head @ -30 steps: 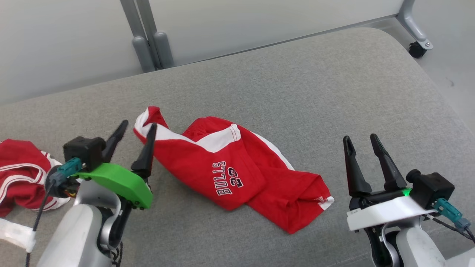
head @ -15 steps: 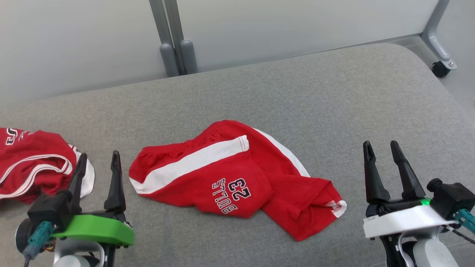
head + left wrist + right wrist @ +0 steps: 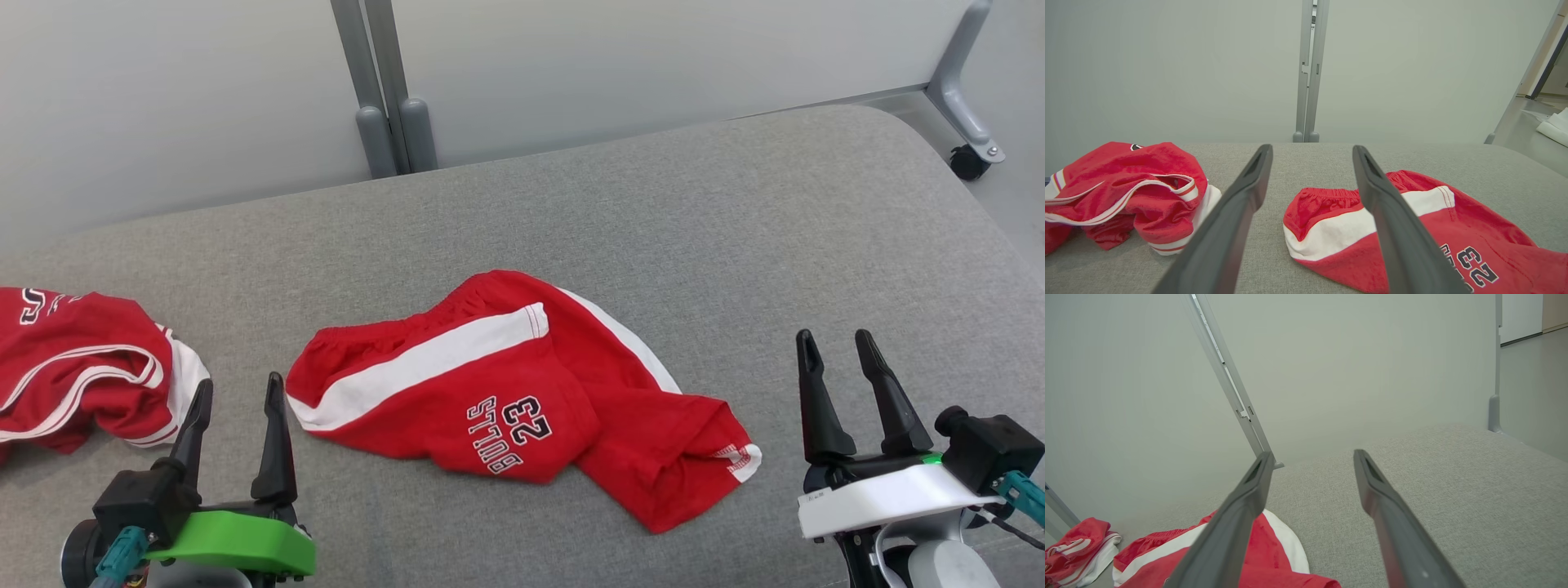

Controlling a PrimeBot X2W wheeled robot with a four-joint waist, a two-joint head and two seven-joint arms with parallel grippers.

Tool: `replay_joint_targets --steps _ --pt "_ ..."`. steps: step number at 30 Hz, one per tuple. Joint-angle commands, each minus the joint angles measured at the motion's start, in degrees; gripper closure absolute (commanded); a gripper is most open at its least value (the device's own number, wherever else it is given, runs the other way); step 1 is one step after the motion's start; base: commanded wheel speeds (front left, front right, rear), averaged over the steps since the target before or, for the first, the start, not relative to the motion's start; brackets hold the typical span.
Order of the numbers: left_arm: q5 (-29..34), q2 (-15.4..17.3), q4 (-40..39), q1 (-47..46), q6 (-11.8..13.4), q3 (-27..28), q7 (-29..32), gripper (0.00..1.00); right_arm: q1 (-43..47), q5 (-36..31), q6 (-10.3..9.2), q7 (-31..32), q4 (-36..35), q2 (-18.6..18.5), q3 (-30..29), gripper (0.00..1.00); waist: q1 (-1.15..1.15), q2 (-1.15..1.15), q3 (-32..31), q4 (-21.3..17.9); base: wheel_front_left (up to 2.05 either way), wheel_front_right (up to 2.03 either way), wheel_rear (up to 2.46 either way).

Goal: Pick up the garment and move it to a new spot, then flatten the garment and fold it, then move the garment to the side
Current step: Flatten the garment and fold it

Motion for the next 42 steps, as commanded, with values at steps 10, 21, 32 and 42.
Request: replay_joint_targets --steps 10,21,32,42 --pt "-1.04 -0.16 -0.17 -0.65 -0.45 -1.03 1.0 0.0 -0.37 0.89 -0.01 1.7 -0.43 -0.08 0.61 0.0 0.0 0.0 0.5 0.89 0.0 0.0 0.0" --pt "-1.42 -0.3 -0.52 -2.11 -1.24 -2.79 3.04 0.0 -10.83 4.09 -0.01 16.69 2.96 -2.55 3.24 0.0 0.0 0.0 2.43 10.35 0.0 0.0 0.0" --pt "-2.11 -1.5 1.05 -4.68 -2.27 -4.45 3.27 0.0 -23.43 7.73 -0.01 37.51 15.49 -4.38 1.69 0.0 0.0 0.0 5.09 19.2 0.0 0.0 0.0" --pt "-2.68 -1.94 2.82 -6.5 -2.86 -5.0 2.91 0.0 -26.52 7.23 -0.01 42.31 24.27 -3.52 -0.79 0.0 0.0 0.0 7.06 23.97 0.0 0.0 0.0"
